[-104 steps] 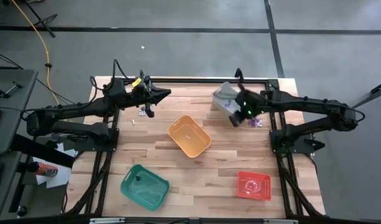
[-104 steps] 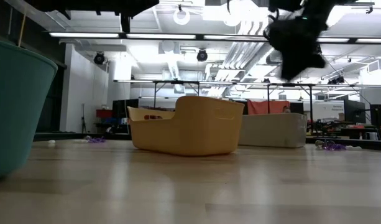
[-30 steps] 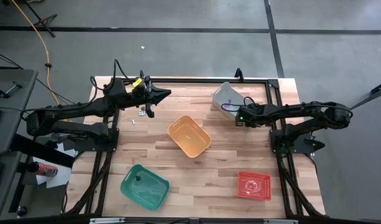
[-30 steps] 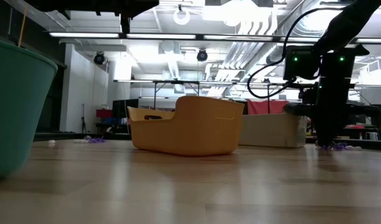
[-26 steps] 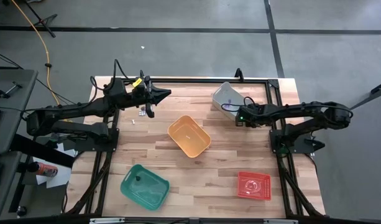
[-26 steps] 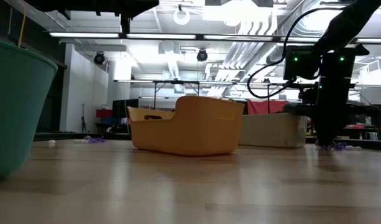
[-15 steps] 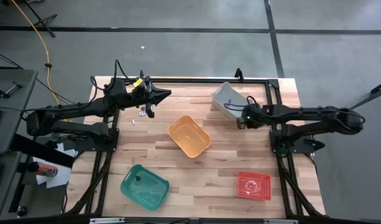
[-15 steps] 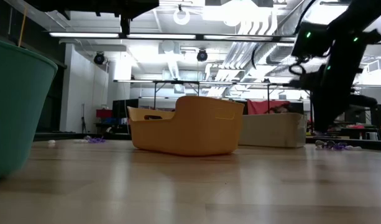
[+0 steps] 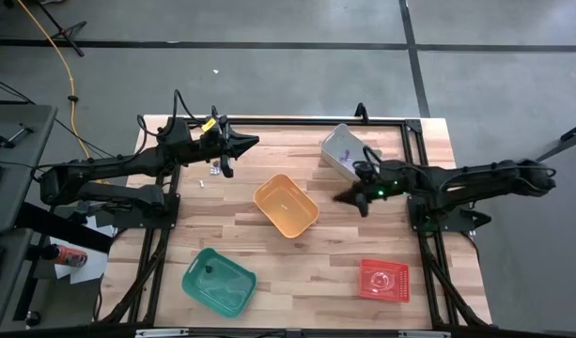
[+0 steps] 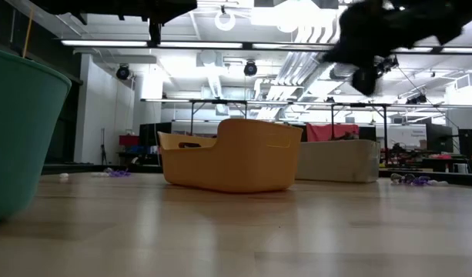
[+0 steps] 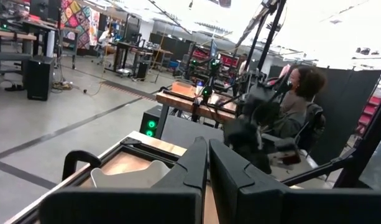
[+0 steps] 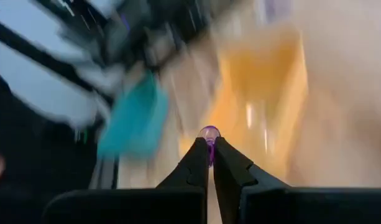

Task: Sort Halloween decoration
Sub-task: Put the purple witch hat toy into the white bin

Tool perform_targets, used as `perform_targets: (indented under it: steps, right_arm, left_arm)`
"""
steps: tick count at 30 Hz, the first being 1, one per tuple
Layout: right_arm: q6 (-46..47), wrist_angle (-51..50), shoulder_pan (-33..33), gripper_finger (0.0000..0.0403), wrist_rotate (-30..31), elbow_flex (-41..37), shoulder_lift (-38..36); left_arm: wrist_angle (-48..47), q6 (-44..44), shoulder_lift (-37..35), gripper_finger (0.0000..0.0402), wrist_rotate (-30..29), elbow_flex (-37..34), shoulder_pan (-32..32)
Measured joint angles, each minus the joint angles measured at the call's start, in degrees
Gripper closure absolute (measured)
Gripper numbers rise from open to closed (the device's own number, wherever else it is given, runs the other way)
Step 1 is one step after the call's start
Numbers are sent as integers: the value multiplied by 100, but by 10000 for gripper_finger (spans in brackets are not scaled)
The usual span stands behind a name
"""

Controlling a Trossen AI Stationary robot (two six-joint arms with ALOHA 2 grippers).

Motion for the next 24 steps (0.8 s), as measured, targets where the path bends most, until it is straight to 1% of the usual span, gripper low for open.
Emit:
perform_targets:
  steps: [2,3,6,8,10,12,16,19,22,24]
  right_arm:
    - [-513,1140,-81,402,438,0,317]
    - [-741,1715,-153,402,559,0,489]
    - [-1186,3329,-431,402,660,3,949]
    - [-1288,3873,-610,402,656,137,1190]
    - [-1470,3816,-751,402,569,425,1352]
    - [-1771,3511,-828,402,359,834,1505]
    - [-2409,2392,-894,402,4,1766,1775]
    - [-2758,1625,-897,402,-37,2293,1891]
    - [-3013,1271,-897,402,-41,2530,1917]
    - [-3089,1279,-897,402,-45,2546,1917]
  left_arm:
    - [7,-70,0,394,0,0,0]
    - [23,-120,0,394,4,0,0]
    - [33,-200,2,394,155,42,0]
    - [-14,-123,6,394,360,163,0]
    - [-118,90,69,394,439,343,0]
    - [-383,259,143,394,485,524,0]
    - [-800,551,337,394,496,924,0]
    - [-957,635,426,394,613,1014,0]
    - [-976,636,448,394,672,1016,0]
    - [-973,615,448,394,675,1016,0]
